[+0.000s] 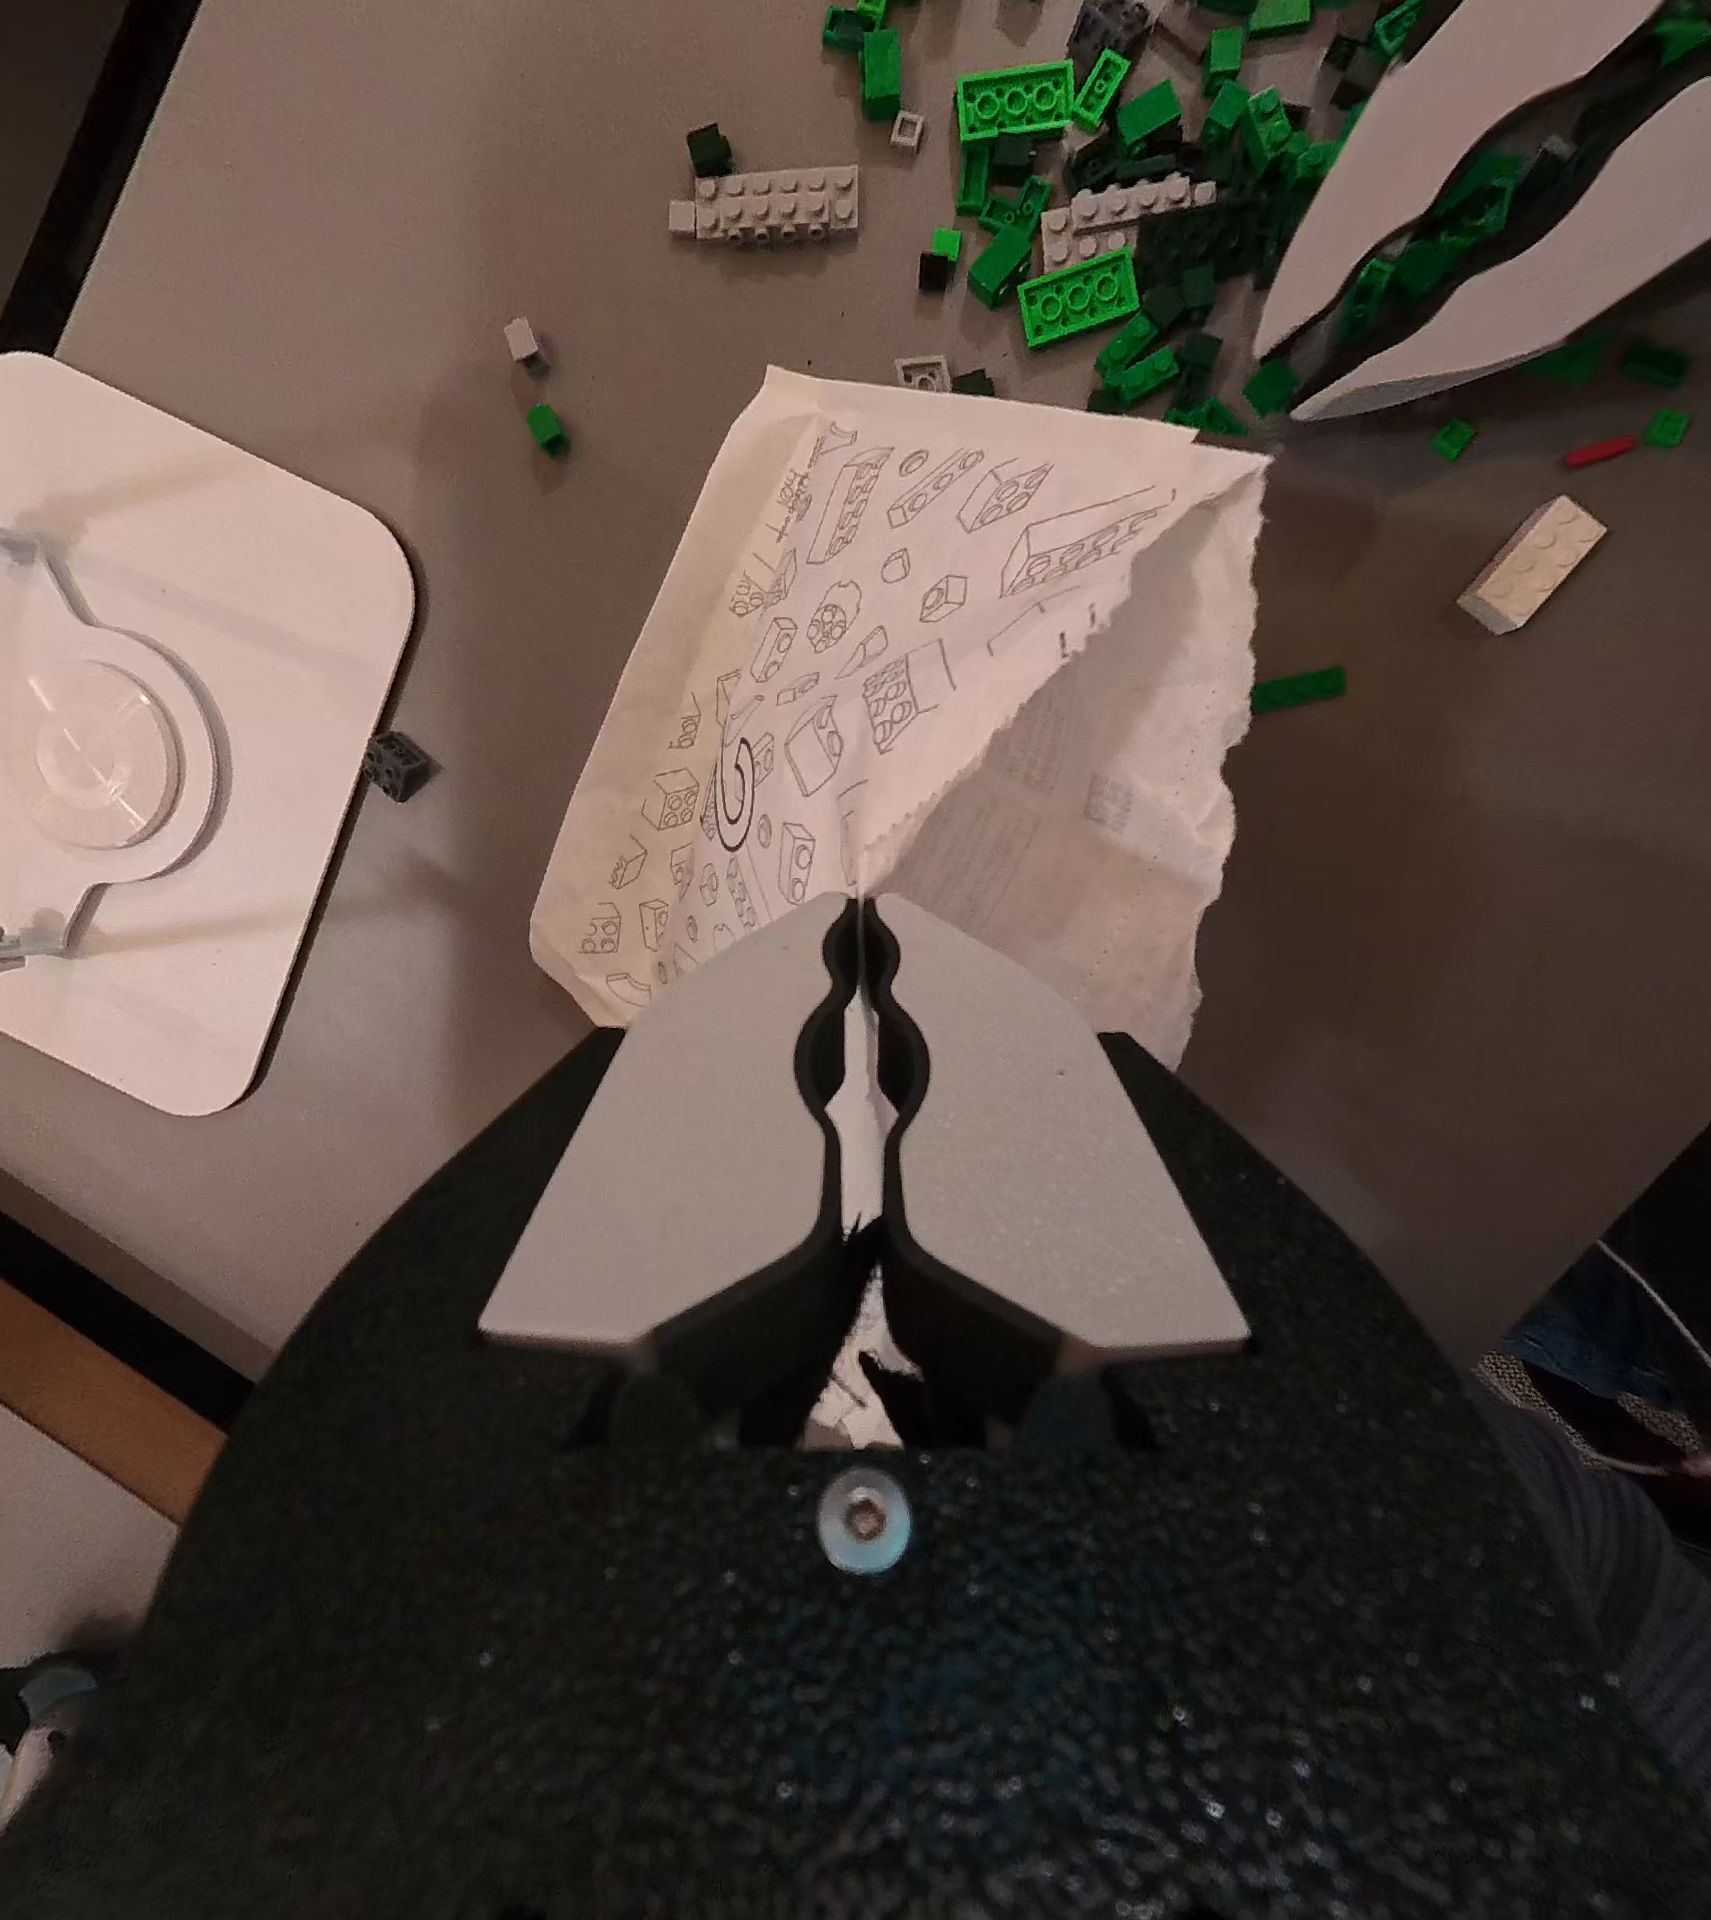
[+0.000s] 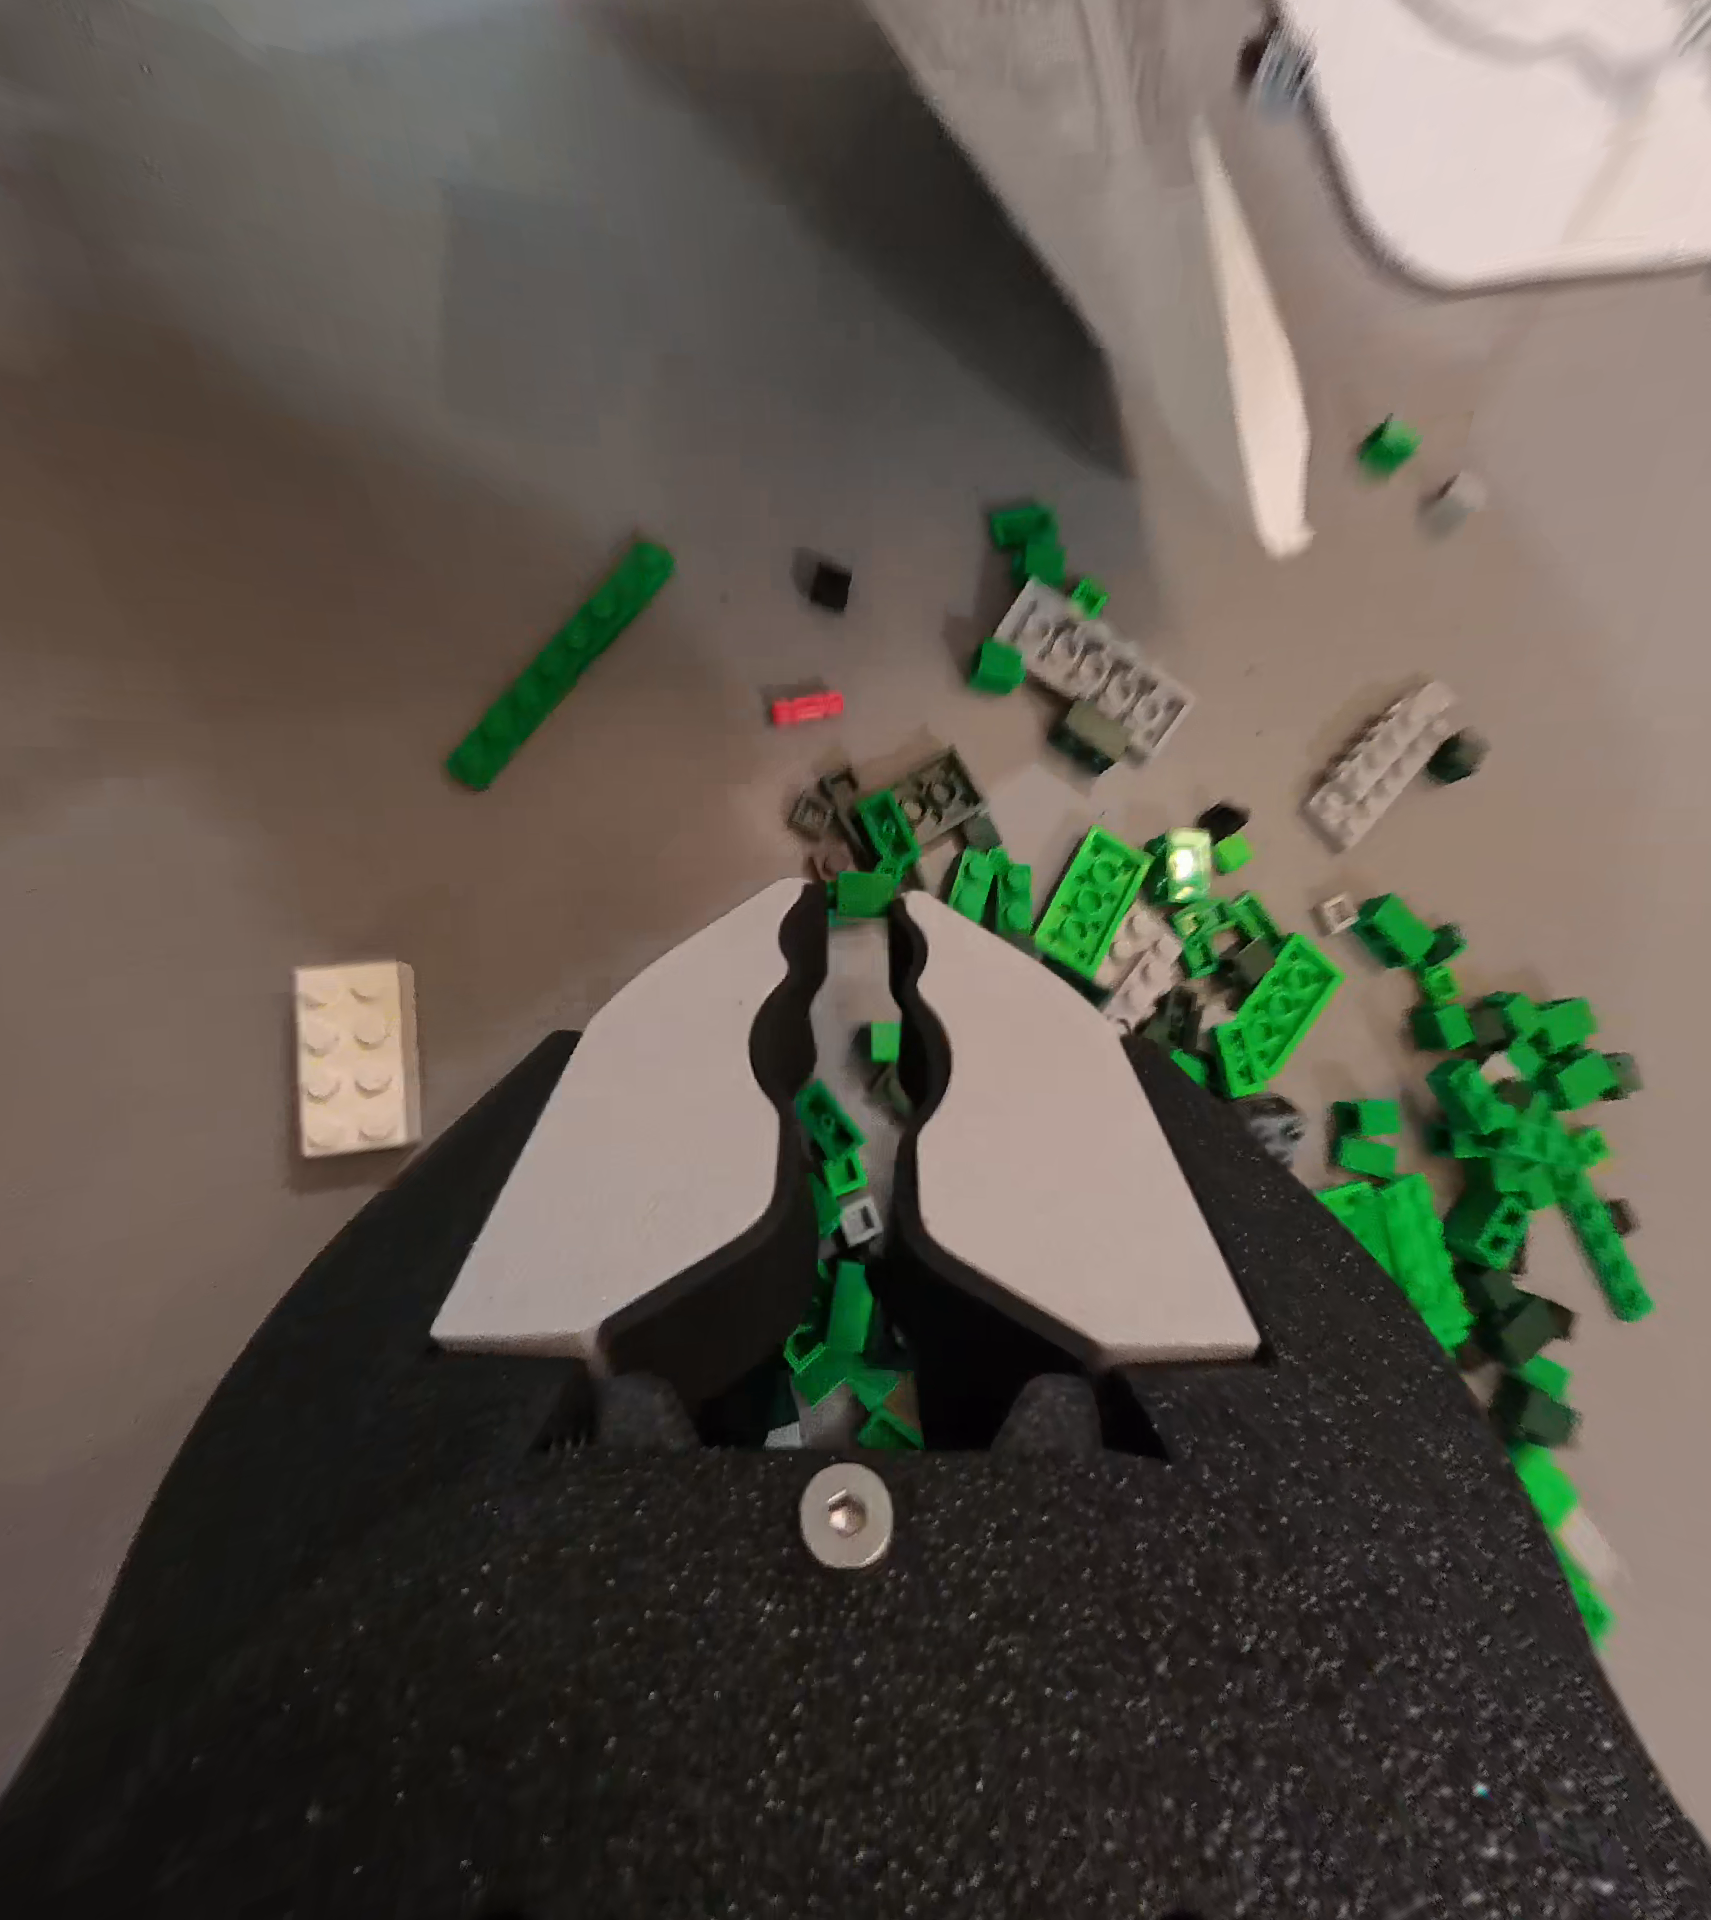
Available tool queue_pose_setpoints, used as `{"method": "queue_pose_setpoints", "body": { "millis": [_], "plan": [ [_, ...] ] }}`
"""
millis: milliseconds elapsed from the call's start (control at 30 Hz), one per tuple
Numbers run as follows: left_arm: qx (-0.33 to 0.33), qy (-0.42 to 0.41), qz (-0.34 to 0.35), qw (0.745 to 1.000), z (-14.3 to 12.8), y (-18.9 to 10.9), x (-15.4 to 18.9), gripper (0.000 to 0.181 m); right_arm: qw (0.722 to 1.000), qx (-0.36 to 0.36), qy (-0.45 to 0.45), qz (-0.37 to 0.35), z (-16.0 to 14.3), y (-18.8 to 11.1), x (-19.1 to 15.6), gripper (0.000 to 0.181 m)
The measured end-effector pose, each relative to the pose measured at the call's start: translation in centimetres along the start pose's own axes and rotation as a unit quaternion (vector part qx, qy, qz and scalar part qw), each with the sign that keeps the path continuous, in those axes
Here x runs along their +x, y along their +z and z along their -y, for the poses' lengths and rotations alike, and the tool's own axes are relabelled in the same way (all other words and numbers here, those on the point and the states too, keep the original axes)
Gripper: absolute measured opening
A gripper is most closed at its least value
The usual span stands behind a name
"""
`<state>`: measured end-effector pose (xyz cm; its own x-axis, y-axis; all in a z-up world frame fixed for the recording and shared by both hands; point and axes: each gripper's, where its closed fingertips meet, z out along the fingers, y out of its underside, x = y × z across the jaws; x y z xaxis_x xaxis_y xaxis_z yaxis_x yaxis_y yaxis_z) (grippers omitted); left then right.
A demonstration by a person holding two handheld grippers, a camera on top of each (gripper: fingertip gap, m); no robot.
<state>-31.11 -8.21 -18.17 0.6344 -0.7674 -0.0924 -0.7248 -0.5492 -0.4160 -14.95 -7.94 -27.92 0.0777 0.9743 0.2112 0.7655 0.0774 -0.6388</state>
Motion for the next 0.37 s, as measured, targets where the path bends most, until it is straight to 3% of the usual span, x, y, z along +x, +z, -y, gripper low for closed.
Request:
{"method": "queue_pose_setpoints", "body": {
  "millis": [100, 233, 367],
  "plan": [
    [0.001, 0.002, 0.0, 1.0, 0.2, 0.1, 0.0, 0.0, 0.994, 0.067, -0.052, -0.064, 4.3, -2.4, 0.2, 0.01],
    [0.004, 0.005, -0.001, 1.0, 0.4, 0.0, 0.3, 0.0, 0.966, 0.207, -0.108, -0.112, 12.8, -5.6, -2.0, 0.01],
    [0.001, 0.01, -0.001, 1.0, 0.6, 0.1, 0.5, 0.0, 0.955, 0.211, -0.152, -0.144, 16.7, -3.9, -3.5, 0.01]
  ]
}}
